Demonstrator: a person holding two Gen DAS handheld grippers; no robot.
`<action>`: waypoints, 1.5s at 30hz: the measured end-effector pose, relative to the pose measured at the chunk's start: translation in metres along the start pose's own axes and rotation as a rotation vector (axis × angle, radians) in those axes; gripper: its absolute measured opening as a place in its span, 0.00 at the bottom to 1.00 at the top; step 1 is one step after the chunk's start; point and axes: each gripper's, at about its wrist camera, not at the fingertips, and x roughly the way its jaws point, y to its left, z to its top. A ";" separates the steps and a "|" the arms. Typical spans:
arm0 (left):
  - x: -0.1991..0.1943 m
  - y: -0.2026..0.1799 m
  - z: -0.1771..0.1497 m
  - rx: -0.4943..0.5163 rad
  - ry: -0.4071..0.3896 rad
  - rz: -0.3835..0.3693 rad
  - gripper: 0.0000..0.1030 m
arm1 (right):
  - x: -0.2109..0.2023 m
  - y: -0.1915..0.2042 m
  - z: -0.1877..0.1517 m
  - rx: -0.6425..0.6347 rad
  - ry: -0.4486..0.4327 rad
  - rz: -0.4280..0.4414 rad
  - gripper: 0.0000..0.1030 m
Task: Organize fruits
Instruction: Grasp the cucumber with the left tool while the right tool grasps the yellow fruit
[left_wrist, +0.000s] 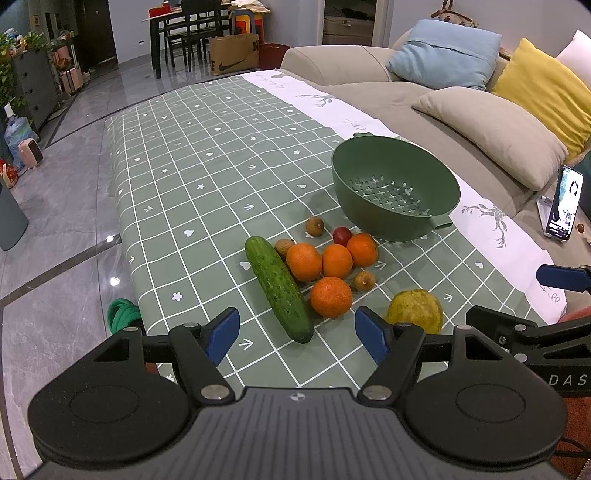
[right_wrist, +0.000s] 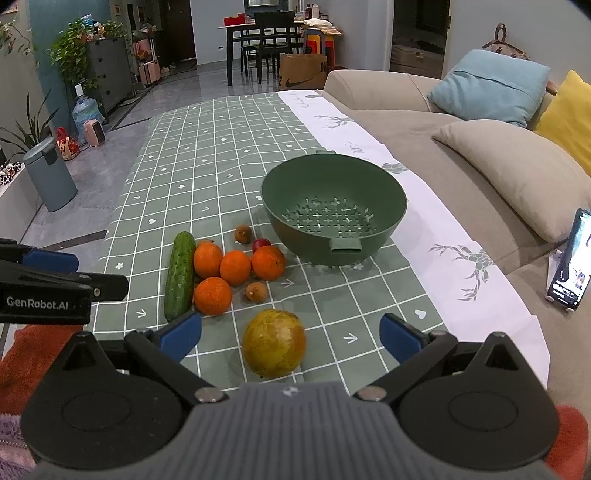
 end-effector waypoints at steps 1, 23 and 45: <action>0.000 0.000 0.000 -0.001 0.000 -0.001 0.81 | 0.000 0.000 0.000 0.001 0.001 0.000 0.96; 0.002 0.004 0.007 -0.008 -0.010 0.001 0.80 | 0.008 -0.005 -0.001 0.015 0.007 0.042 0.96; 0.124 0.054 0.025 -0.284 0.194 -0.072 0.54 | 0.121 -0.021 -0.001 0.170 0.293 0.205 0.68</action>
